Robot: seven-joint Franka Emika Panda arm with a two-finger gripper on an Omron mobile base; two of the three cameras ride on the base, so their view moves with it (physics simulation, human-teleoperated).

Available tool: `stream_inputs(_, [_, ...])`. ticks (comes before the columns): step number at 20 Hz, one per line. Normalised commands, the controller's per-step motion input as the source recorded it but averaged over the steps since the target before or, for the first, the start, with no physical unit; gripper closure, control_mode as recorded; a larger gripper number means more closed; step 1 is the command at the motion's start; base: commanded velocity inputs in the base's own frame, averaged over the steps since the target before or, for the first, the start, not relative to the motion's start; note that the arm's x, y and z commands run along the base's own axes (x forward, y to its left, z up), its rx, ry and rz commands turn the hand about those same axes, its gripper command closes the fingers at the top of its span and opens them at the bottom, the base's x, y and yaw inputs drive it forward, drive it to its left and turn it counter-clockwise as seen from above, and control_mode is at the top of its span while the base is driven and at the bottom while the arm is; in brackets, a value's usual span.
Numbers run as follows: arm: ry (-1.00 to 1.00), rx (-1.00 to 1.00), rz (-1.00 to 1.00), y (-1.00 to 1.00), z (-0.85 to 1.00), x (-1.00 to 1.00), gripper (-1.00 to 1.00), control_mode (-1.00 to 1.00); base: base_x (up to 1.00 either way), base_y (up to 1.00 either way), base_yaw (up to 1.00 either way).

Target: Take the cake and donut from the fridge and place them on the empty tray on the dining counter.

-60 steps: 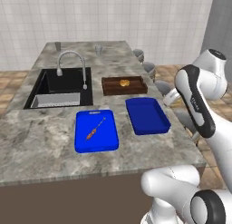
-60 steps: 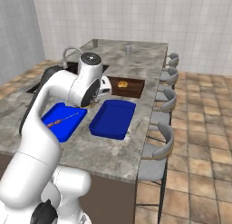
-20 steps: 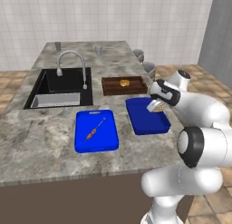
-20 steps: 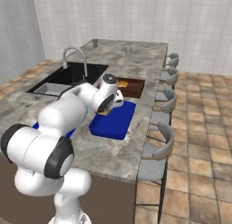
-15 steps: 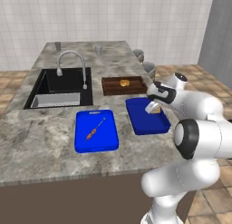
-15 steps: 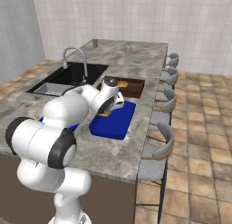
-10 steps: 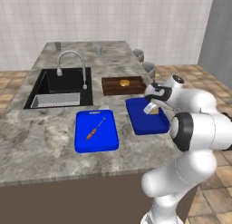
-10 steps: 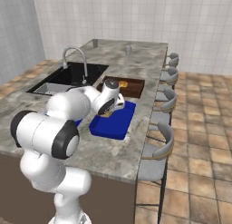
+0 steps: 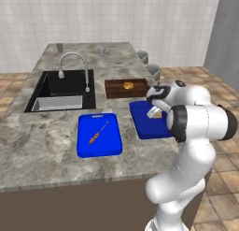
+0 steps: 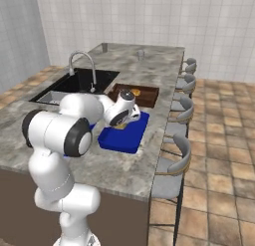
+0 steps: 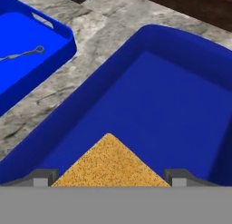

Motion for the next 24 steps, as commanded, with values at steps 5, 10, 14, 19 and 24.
stream_inputs(5, [0.00, 0.00, 0.00, -0.05, -0.18, 0.32, 1.00, -1.00, 0.00, 0.00, 0.00])
stream_inputs(10, [0.00, 0.00, 0.00, 0.00, -0.12, 0.33, 1.00, -1.00, 0.00, 0.00, 0.00])
stream_inputs(14, [0.00, 0.00, 0.00, 0.00, 0.00, 0.38, 1.00, -1.00, 0.00, 0.00, 0.00])
stream_inputs(19, [0.00, 0.00, 0.00, -0.03, 0.00, 0.43, 1.00, -1.00, 0.00, 0.00, 0.00])
stream_inputs(24, [0.00, 0.00, 0.00, -0.01, -0.11, 0.29, 1.00, -1.00, 0.00, 0.00, 0.00])
